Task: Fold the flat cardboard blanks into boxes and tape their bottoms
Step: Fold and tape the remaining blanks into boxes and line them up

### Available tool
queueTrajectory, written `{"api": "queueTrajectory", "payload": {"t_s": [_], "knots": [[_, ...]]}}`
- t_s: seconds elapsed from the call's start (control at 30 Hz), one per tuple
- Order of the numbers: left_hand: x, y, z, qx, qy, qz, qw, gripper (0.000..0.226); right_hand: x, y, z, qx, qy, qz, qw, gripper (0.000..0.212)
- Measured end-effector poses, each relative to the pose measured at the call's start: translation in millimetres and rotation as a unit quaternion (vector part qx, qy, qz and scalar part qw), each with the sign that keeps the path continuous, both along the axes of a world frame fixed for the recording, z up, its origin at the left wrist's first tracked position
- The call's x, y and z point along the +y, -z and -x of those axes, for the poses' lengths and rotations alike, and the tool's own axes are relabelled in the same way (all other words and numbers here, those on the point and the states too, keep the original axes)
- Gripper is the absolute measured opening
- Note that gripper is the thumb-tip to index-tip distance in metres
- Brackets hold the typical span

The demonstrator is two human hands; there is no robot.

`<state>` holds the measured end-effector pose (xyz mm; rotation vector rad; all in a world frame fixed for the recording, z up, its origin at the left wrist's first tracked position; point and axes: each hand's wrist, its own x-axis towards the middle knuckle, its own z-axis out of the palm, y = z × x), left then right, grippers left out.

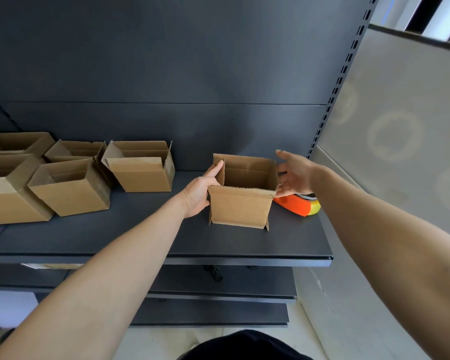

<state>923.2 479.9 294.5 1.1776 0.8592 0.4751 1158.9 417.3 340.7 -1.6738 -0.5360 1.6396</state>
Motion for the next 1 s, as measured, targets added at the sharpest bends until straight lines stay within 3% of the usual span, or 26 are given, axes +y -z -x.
{"api": "queueTrajectory", "payload": {"t_s": [0.3,0.73,1.0], "knots": [[5.0,-1.0,-1.4,0.015,0.002,0.005,1.000,0.053,-8.0,9.8,-6.3,0.026,0.008,-0.043,0.999,0.042],[4.5,6.8,0.7,0.080,0.041,-0.014,0.996,0.049,-9.7,18.3,-5.3,0.021,0.007,-0.037,0.999,0.033],[2.6,14.0,4.7,0.108,0.063,-0.018,0.992,0.067,-15.1,28.4,-0.6,-0.005,-0.014,-0.014,1.000,0.028]]}}
